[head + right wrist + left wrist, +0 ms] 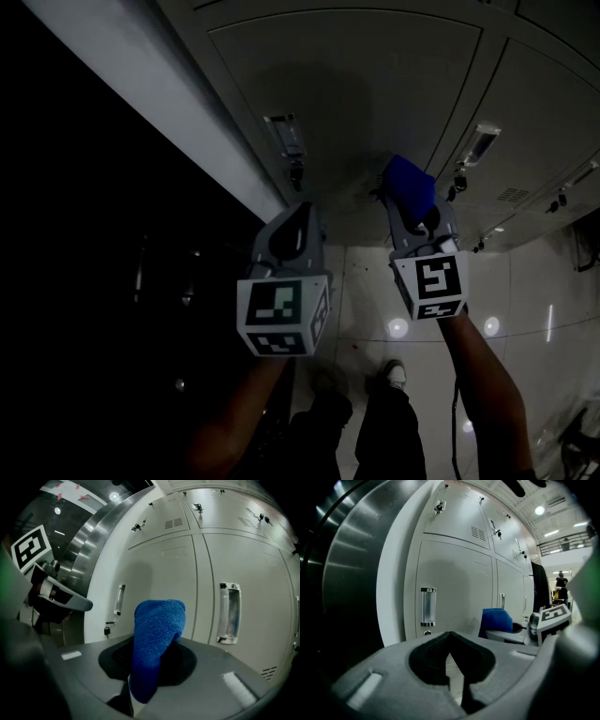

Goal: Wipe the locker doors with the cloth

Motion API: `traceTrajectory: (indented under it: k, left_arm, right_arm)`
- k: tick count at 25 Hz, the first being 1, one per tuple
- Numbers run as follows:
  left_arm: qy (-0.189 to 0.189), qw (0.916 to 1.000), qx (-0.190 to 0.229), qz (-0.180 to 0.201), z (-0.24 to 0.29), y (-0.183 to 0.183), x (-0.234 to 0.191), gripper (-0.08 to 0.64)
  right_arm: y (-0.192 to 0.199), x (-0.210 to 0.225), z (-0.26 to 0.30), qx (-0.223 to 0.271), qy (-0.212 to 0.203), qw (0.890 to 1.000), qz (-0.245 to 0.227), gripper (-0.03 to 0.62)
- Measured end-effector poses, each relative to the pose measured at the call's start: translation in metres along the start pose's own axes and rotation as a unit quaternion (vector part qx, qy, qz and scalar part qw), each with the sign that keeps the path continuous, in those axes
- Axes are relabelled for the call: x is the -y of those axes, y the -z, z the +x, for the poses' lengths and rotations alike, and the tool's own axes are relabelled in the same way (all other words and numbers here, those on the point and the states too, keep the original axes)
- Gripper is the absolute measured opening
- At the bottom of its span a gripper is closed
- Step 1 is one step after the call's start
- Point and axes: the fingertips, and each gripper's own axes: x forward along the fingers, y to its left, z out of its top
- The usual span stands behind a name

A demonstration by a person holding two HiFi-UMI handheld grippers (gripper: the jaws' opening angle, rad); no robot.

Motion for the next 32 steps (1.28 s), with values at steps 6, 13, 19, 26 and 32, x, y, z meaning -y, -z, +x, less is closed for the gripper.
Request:
traceTrajectory:
  k: [6,13,19,26,32]
  left_arm:
    - [-0.007,0.9999,0.008,-0.001,-0.013,0.001,-0.012,0.002]
    - [-0.009,0.9989,0.043,0.014,-0.021,-0.014,-0.022,0.002]
    - [-0.018,0.9977,0.063,0.015,-0.016,-0.022,-0.026,0.002]
    - [-0.023,0.998,0.058,0.01,-0.009,-0.015,-0.025,0.002]
    - [-0.021,0.9986,0.048,0.002,0.003,-0.008,-0.012,0.002]
  right_arm:
    - [0.015,-0.088,0.032,0.003,-0.077,0.997,-0.003,0.082]
    - [0.038,-0.148,0.075,0.0,-0.128,0.992,-0.007,0.081]
    - [0.042,-0.167,0.097,0.001,-0.142,0.99,-0.011,0.08]
    - [0.052,-0.158,0.101,0.0,-0.144,0.989,-0.019,0.08]
    - [0.061,-0.12,0.083,-0.005,-0.122,0.992,-0.018,0.08]
